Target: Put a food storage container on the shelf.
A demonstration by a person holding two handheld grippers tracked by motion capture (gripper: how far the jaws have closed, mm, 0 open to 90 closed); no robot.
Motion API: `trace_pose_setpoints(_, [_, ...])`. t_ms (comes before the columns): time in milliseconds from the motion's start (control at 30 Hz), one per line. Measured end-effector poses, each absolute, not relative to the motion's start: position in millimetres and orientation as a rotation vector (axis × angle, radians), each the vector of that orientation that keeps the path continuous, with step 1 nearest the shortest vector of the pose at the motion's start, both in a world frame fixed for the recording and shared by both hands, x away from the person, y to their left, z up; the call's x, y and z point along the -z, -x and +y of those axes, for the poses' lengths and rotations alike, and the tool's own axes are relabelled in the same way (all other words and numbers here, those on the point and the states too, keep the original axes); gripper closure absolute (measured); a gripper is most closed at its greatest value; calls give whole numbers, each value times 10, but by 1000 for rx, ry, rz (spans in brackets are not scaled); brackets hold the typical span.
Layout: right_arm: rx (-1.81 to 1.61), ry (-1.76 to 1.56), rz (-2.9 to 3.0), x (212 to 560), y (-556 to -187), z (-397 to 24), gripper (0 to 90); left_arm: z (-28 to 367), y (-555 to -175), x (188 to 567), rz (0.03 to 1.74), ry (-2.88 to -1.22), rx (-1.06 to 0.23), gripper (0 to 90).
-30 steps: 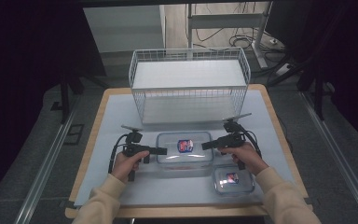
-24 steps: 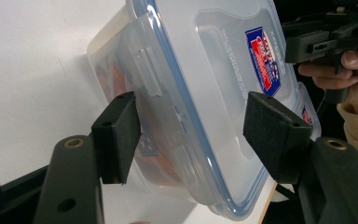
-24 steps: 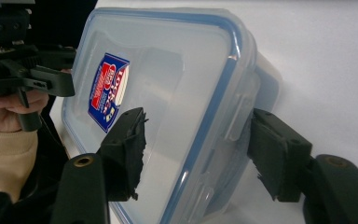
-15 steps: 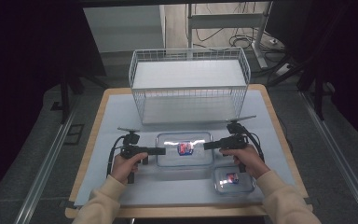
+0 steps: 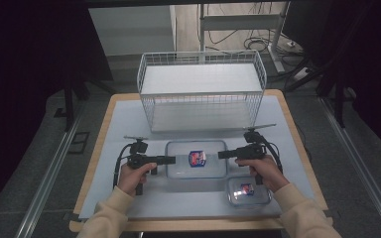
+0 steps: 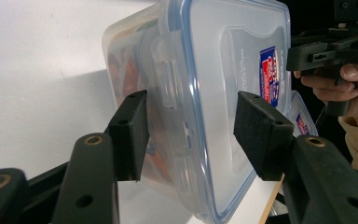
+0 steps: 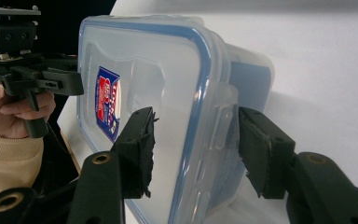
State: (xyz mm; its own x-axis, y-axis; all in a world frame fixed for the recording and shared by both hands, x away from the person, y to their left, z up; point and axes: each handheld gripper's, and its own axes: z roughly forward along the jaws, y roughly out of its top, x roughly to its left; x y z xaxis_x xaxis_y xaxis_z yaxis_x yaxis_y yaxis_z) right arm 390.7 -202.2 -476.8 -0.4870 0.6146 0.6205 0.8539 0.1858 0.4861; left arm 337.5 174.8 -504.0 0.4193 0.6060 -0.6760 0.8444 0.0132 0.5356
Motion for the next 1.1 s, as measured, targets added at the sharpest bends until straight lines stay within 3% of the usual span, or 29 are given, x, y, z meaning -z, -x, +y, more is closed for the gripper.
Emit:
trace_pose_setpoints(500, [1281,1370,-2218,4652,-3876,-2033,505,1750,-3391,4936,1252,-1678,256,476])
trace_pose_setpoints(1100, [1455,1315,-2258,4224,-3852,-2156,505,1661,-3466,4402,1141,-1698,126,485])
